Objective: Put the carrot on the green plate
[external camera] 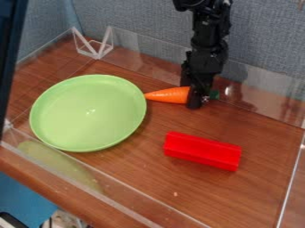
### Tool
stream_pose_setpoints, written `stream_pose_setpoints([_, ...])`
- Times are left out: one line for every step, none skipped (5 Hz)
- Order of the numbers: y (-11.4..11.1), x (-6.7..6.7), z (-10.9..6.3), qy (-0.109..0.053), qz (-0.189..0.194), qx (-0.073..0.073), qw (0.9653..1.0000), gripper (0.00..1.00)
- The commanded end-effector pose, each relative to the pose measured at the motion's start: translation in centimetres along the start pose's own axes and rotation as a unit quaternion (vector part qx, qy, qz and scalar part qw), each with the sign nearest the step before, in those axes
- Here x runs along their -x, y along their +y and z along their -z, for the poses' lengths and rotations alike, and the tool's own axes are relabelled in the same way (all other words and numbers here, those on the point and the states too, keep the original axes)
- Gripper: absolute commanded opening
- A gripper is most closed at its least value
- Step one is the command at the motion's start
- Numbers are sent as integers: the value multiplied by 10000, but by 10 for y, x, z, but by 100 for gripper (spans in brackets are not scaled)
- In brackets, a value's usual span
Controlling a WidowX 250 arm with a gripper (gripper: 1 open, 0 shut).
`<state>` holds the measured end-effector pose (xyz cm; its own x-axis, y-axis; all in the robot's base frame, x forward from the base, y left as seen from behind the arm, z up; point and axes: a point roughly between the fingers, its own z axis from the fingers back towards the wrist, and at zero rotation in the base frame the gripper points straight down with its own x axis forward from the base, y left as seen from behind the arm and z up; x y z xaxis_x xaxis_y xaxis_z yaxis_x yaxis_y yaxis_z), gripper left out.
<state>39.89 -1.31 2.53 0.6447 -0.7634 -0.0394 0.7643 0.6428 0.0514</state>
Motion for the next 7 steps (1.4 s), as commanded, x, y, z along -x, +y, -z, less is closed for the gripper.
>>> stream_pose_setpoints([10, 3, -12, -231, -32, -207, 9995, 0])
stream_pose_setpoints([10, 3, -12, -274, -23, -207, 9994, 0])
stream_pose_setpoints([12, 3, -11, -306, -12, -202, 9993, 0])
stream_pose_setpoints([13, 2, -10, -332, 4, -195, 9993, 0])
stream_pose_setpoints([15, 0, -8, -358, 30, -185, 9992, 0])
stream_pose_setpoints([16, -1, -7, -383, 55, -174, 9991, 0])
stream_pose_setpoints([17, -3, -6, -408, 83, -165, 9990, 0])
